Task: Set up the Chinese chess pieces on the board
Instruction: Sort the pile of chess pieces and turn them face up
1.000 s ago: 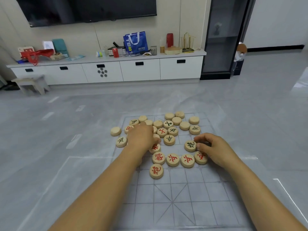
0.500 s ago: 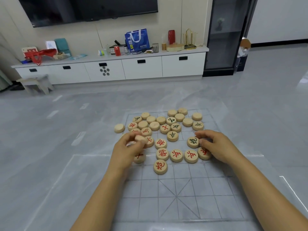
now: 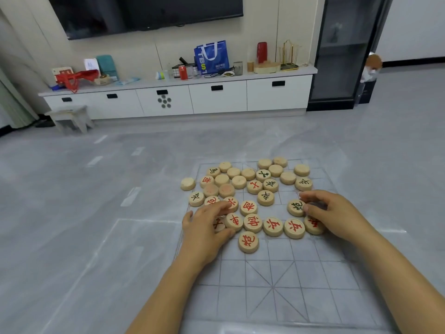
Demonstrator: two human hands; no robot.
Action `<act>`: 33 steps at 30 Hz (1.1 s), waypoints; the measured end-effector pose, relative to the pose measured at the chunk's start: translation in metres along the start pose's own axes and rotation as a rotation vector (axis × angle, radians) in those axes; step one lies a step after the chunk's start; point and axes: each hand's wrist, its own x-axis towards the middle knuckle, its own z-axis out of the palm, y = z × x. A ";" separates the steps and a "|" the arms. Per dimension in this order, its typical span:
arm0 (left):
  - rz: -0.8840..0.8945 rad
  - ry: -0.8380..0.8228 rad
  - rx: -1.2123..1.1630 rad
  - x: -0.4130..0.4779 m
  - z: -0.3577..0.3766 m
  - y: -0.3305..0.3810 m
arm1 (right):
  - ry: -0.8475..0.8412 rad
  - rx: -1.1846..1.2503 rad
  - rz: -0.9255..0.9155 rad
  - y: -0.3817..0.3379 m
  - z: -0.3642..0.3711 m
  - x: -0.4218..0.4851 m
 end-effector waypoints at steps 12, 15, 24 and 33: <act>-0.087 0.176 -0.501 0.016 -0.019 -0.005 | -0.006 0.019 0.027 0.001 0.000 0.000; -0.245 0.429 -0.389 0.048 -0.033 -0.038 | 0.000 0.023 0.031 0.002 0.000 0.000; -0.169 -0.027 0.393 0.117 -0.035 -0.072 | 0.020 0.033 0.032 0.006 0.002 0.003; -0.332 0.212 -0.664 0.047 -0.058 -0.048 | 0.027 0.042 0.010 0.007 0.002 0.003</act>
